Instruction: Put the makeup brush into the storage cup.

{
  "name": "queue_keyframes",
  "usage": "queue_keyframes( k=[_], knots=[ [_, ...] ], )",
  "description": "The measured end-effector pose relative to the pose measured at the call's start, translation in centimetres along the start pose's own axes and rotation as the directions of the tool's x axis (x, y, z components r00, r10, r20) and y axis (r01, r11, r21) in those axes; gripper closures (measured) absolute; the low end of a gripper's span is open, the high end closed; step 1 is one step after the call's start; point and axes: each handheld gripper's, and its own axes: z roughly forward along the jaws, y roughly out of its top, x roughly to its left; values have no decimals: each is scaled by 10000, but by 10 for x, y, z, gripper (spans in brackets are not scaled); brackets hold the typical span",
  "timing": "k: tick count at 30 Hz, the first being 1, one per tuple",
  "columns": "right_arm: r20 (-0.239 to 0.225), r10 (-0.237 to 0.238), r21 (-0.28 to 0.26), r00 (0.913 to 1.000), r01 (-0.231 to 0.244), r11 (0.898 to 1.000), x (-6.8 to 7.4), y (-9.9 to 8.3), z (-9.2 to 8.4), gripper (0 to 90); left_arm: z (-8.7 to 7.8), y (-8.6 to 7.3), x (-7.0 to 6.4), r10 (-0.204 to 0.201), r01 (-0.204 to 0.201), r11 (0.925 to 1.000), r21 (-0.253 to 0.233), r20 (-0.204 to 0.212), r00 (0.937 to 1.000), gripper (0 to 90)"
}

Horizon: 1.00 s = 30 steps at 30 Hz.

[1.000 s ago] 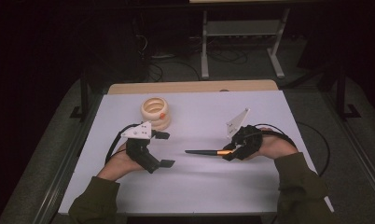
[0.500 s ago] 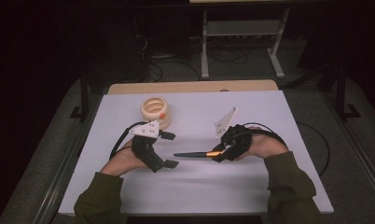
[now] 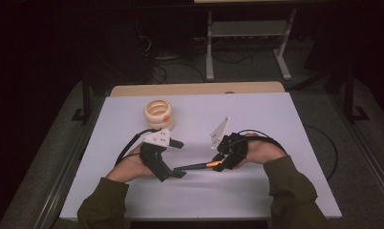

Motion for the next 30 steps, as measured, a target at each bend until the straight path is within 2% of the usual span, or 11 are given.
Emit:
queue_keyframes(
  k=[10,12,18,20,25,27,30],
  knots=[
    [-81,-178,83,9998,179,9998,4,6,3,658,10,1,-4,29,-38,9994,333,247,9997,14],
    [-48,-226,67,9997,227,9997,4,7,3,658,11,1,-5,34,-48,9992,409,338,9994,70],
    [-71,-322,26,9995,322,9995,6,10,3,658,17,0,-6,39,-66,9974,711,373,9993,80],
    [-73,-357,31,9993,357,9994,7,11,3,658,17,0,-7,124,-158,9969,776,437,9990,142],
    [-65,-346,5,9994,346,9994,8,12,3,658,22,0,-9,94,-142,9953,962,508,9987,158],
    [-95,-371,-17,9993,371,9993,8,13,4,659,24,0,-10,194,-246,9944,1032,514,9985,198],
    [-110,-371,-3,9993,371,9993,9,14,4,658,26,1,-10,149,-198,9948,1002,497,9987,248]
  ],
)
